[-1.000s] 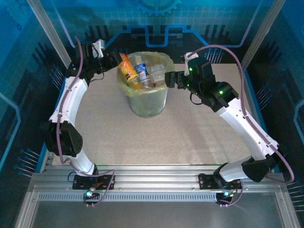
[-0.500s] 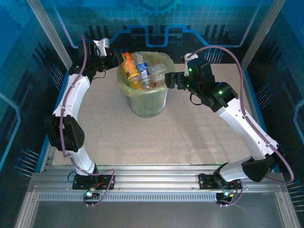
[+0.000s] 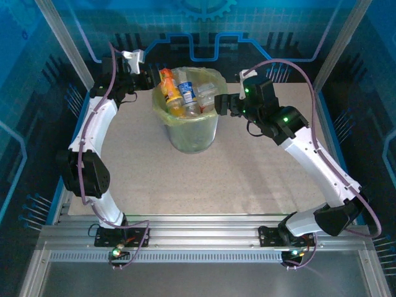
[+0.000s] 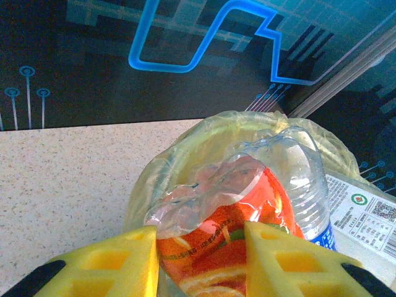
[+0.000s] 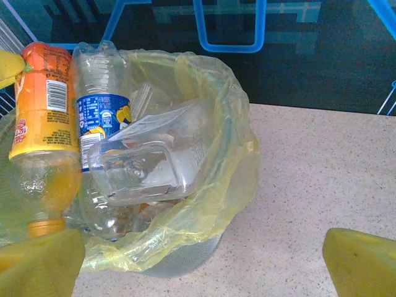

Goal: Put the plastic bottles in the bin

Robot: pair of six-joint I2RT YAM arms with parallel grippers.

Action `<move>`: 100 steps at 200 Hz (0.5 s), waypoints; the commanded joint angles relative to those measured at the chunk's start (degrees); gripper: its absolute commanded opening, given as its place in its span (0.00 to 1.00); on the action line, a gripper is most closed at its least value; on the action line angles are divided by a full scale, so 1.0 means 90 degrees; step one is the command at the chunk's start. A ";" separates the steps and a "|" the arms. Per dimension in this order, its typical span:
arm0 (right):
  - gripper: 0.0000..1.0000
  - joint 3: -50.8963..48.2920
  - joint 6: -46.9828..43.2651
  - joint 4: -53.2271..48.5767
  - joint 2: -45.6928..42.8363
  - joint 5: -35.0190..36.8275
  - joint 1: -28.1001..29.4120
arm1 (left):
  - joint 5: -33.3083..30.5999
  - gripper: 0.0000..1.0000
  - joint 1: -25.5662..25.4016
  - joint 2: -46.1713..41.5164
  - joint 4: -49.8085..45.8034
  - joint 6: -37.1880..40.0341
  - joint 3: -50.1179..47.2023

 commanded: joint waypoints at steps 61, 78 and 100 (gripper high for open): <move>1.00 0.0045 -0.0006 -0.0068 -0.0083 0.0057 -0.0084 | 0.0001 0.58 0.0051 -0.0398 -0.0084 0.0337 0.0003; 1.00 0.0020 -0.0026 -0.0082 -0.0145 0.0112 -0.0084 | -0.0112 0.68 0.0060 -0.0590 -0.0015 0.0242 0.0049; 1.00 -0.0014 -0.0059 -0.0113 -0.0218 0.0205 -0.0084 | -0.0304 0.79 0.0098 -0.0840 0.0072 0.0108 -0.0012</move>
